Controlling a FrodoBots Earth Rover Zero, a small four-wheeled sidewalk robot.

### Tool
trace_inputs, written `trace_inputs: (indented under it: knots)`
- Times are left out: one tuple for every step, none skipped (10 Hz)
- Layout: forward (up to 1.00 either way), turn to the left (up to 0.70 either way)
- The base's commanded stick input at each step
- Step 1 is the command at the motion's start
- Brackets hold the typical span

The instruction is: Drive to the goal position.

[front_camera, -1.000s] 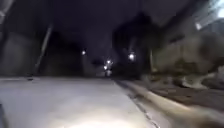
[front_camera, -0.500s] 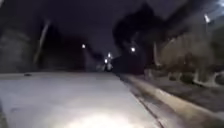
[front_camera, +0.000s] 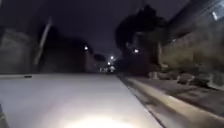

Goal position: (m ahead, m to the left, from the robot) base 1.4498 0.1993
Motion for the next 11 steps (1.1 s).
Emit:
trace_inputs:
  knots:
    - [0.70,-0.11]
    - [0.70,-0.17]
    - [0.70,-0.29]
    - [0.70,-0.35]
    - [0.70,-0.35]
    - [0.70,-0.35]
    - [0.65,-0.32]
    - [0.55,-0.28]
    - [0.46,-0.23]
    - [0.36,-0.18]
    - [0.27,-0.13]
